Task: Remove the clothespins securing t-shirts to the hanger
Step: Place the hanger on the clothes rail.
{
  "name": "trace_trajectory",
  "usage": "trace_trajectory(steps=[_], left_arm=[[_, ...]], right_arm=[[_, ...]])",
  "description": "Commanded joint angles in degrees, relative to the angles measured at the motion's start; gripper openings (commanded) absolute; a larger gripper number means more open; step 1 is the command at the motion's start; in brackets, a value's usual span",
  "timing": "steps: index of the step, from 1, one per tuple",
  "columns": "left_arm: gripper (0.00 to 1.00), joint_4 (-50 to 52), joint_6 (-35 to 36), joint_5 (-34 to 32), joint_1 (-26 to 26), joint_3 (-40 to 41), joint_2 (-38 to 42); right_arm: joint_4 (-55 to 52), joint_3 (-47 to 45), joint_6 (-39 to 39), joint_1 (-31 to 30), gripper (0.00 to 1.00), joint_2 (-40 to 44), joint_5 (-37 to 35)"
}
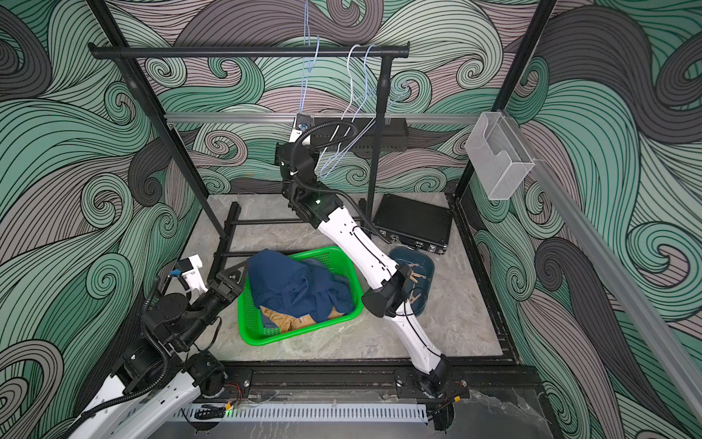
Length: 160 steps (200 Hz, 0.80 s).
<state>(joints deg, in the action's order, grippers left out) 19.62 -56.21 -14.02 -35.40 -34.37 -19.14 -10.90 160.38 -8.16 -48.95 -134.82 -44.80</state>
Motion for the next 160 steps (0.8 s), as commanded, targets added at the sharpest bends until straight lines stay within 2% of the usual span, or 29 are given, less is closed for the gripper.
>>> trace_trajectory(steps=[1,77,94,114,135,160], left_arm=[[0.69,-1.0,-0.6,-0.8,-0.2,-0.6,-0.6],[0.69,-0.5,-0.7,-1.1,-0.2,-0.3,-0.1],[0.69,-0.6,-0.6,-1.0,-0.2,-0.3,-0.1],[0.69,-0.4,-0.6,-1.0,-0.2,-0.4,0.0],[0.69,-0.2,-0.7,-1.0,-0.2,-0.3,0.2],[0.69,0.0,-0.6,-1.2,-0.2,-0.3,0.4]], right_arm=[[0.5,1.0,-0.7,-0.1,0.0,-1.7,0.2],[-1.0,-1.1,-1.2,-0.2,0.0,-0.5,0.2],[-0.8,-1.7,-0.7,-0.5,0.22,0.1,0.0],[-0.7,-1.7,-0.2,-0.8,0.38,0.3,-0.5],[-1.2,-2.0,0.1,-1.1,0.42,0.8,-1.4],[-0.7,-4.3,1.3,-1.8,0.55,2.4,-3.2]])
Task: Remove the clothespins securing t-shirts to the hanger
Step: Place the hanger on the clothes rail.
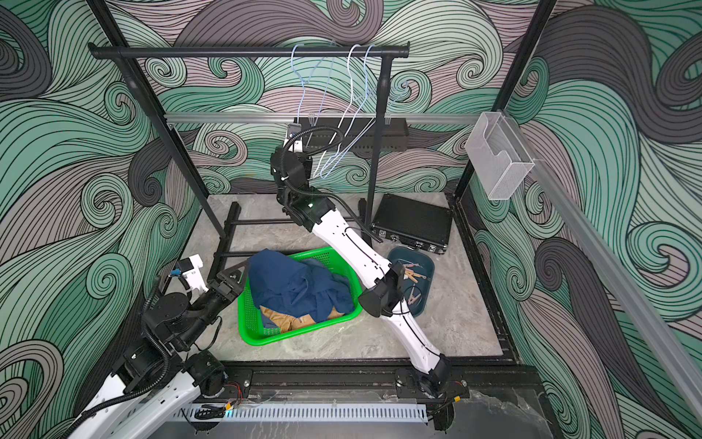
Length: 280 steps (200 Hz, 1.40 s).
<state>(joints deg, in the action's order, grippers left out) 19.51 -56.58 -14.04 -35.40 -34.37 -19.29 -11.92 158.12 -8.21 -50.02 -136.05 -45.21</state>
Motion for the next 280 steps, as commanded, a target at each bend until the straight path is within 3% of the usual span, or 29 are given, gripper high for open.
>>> trace_trajectory(steps=[1,37,89,98,113,181,280], left_arm=[[0.69,0.1,-0.2,-1.2,-0.2,-0.3,0.6],[0.68,0.2,-0.2,-0.9,-0.2,-0.4,0.6],[0.68,0.6,-0.2,-0.4,-0.2,-0.7,0.6],[0.68,0.9,-0.3,-0.3,-0.2,-0.8,0.6],[0.68,1.3,-0.2,-0.1,-0.2,-1.0,0.5],[0.68,2.1,-0.1,0.7,-0.2,-1.6,0.4],[0.69,2.0,1.9,-0.1,-0.2,-2.8,-0.4]], right_arm=[[0.4,-2.1,1.3,-0.8,0.56,3.7,-2.9],[2.1,-7.1,2.7,-2.1,0.73,6.8,-7.3],[4.0,-12.0,3.9,-3.7,0.83,10.3,-13.1],[4.2,-13.3,3.9,-3.8,0.91,11.2,-13.3],[4.9,-15.7,4.0,-4.3,0.95,12.6,-13.7],[13.9,-29.0,10.3,-7.0,0.99,19.9,-15.7],[20.5,-51.6,11.6,-12.5,0.99,33.7,-17.5]])
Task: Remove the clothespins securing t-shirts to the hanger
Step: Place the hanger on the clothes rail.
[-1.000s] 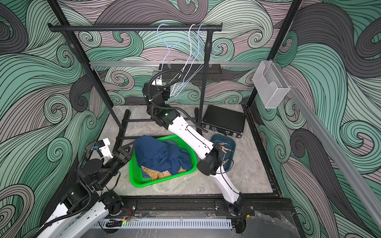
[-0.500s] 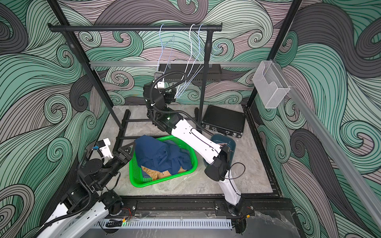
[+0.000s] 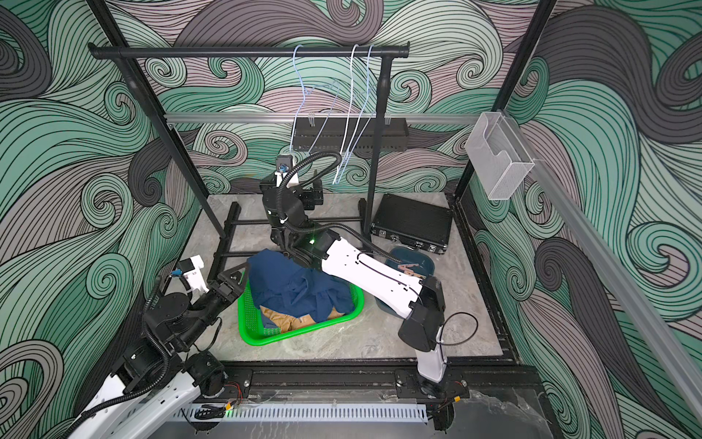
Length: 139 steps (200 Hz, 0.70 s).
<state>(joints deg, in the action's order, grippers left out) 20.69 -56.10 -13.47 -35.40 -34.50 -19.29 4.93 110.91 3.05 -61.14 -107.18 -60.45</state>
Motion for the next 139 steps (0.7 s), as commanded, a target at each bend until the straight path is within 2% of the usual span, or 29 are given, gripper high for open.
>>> trace_trajectory(steps=[1,36,76,113,139], left_arm=[[0.7,0.8,1.5,-0.7,-0.2,-2.7,-0.4],[0.7,0.7,3.1,-1.2,-0.2,-3.1,-1.7],[0.72,0.1,6.1,-4.6,-0.2,-2.9,-2.7],[0.74,-0.5,11.0,-9.0,-0.2,-2.1,-3.0],[0.77,-1.2,17.5,-11.3,-0.1,-2.0,-5.0]], right_arm=[[3.7,-4.6,0.2,-1.4,0.99,5.0,-2.2],[3.7,-13.1,0.8,-4.1,0.99,10.8,-1.3],[1.6,-22.4,0.4,-7.5,0.99,17.1,0.4],[-1.2,-32.3,-3.4,-10.4,0.99,23.6,0.3],[-3.8,-39.7,-6.2,-11.1,0.99,28.4,0.5]])
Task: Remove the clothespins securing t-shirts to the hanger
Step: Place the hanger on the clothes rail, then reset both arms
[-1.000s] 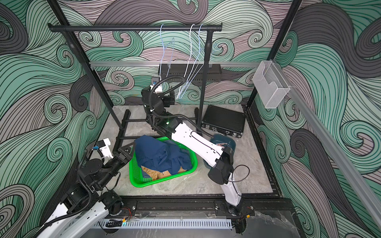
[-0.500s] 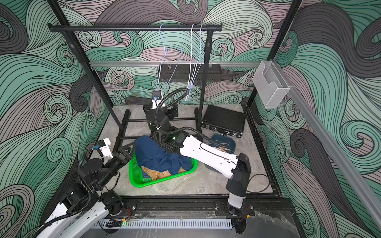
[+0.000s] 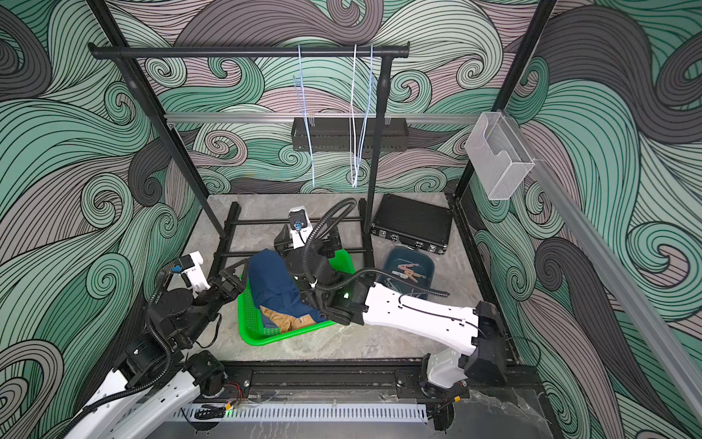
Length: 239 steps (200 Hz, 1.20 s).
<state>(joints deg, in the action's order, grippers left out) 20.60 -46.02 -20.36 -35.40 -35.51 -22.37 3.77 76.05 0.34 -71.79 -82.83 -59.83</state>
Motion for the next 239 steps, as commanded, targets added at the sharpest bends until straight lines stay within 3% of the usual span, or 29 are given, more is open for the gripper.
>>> trace_trajectory(steps=[1,41,61,92,122,156,177,213,239], left_arm=[[0.77,-1.1,7.8,-4.6,-0.2,-1.0,-2.0],[0.89,-2.7,19.2,-13.7,0.1,-2.0,-6.7],[0.99,-6.5,25.3,-16.5,0.9,-1.4,-8.5],[0.99,-14.3,33.5,-15.6,4.9,1.0,-11.5],[0.98,-21.8,39.4,-5.9,16.2,3.7,-17.1],[0.98,-30.3,45.5,1.3,26.1,5.7,-26.3],[0.99,-32.2,45.6,0.2,28.8,5.6,-34.8],[0.99,-52.4,47.2,-0.5,30.3,15.1,-41.1],[0.99,-57.4,49.3,1.1,32.4,17.0,-45.6]], right_arm=[[-2.7,-5.2,-3.6,-0.5,0.99,4.3,-0.1],[-6.9,-16.8,-8.6,0.3,0.99,12.9,-0.3],[-11.2,-22.7,-13.4,3.7,0.99,17.6,-0.4],[-16.9,-30.4,-17.2,15.3,0.99,25.4,1.1],[-14.5,-36.8,-14.5,31.3,0.99,29.6,8.2],[-7.6,-39.3,-12.1,49.0,0.99,23.2,13.5],[1.9,-40.4,-8.8,56.0,0.99,15.2,14.3],[21.0,-43.9,-2.9,58.7,0.99,3.8,15.5],[32.9,-48.5,-1.5,61.3,0.99,0.5,20.5]])
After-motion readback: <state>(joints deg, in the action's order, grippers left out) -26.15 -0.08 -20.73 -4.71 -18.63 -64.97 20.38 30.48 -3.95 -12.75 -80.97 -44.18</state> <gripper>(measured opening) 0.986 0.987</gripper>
